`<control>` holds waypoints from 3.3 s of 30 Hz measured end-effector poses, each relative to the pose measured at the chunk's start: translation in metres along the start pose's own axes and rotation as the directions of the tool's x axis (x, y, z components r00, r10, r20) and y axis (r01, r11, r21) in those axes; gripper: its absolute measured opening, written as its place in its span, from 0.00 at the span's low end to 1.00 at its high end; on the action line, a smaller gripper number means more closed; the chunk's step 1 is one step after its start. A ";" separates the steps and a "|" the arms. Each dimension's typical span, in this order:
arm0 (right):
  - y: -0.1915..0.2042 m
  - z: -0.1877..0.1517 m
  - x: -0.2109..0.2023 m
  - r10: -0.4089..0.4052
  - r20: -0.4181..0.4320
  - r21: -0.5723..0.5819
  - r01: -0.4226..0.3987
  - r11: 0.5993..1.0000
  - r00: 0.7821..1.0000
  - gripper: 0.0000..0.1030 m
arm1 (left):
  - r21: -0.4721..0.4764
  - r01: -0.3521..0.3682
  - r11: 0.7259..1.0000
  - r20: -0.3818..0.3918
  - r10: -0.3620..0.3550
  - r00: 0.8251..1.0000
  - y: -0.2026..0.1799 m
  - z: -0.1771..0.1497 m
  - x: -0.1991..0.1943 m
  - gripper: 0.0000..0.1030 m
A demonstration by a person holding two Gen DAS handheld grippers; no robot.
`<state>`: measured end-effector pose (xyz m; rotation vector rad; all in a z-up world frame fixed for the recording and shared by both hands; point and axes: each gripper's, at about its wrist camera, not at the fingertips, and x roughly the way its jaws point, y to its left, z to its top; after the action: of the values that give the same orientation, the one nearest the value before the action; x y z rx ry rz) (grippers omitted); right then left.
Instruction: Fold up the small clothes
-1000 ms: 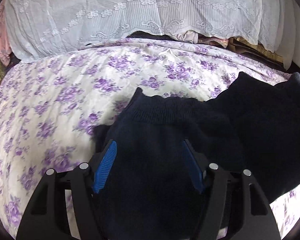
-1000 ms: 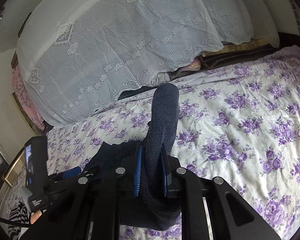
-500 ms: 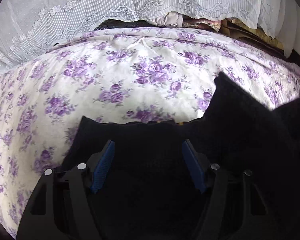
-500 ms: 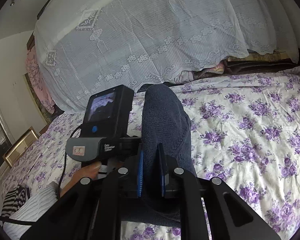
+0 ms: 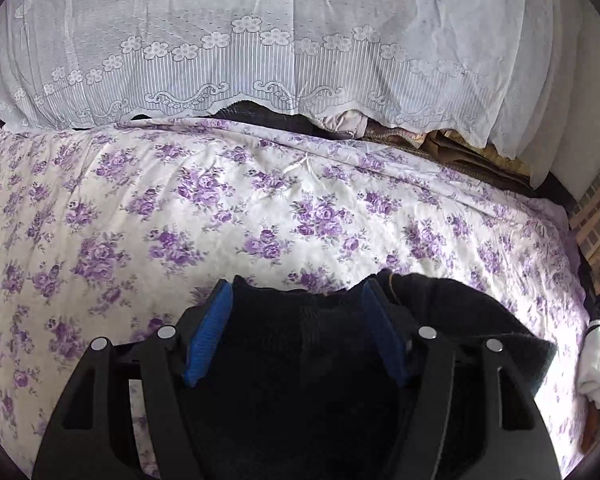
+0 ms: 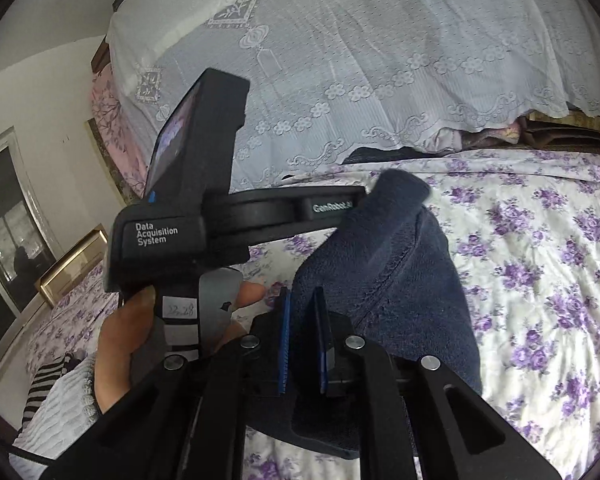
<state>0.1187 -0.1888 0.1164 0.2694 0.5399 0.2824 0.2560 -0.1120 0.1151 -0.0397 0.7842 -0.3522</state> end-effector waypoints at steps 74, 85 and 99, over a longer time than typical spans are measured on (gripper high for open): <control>0.033 -0.052 -0.023 -0.239 0.028 -0.450 0.226 0.864 0.971 0.12 | -0.162 0.329 0.930 -0.193 -0.357 0.914 0.010 -0.034 0.016 0.15; 0.073 -0.092 0.048 -0.205 -0.213 -0.420 0.099 0.902 0.955 0.12 | -0.250 0.142 0.958 -0.277 -0.211 0.938 0.099 -0.080 0.044 0.18; 0.029 -0.050 -0.032 -0.018 -0.097 -0.240 -0.006 0.971 0.995 0.18 | -0.161 0.096 0.982 -0.035 -0.103 0.994 0.093 -0.070 -0.047 0.53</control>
<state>0.0602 -0.1640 0.0995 0.0185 0.5980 0.3531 0.2042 -0.0021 0.0820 -0.2224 0.8540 -0.3861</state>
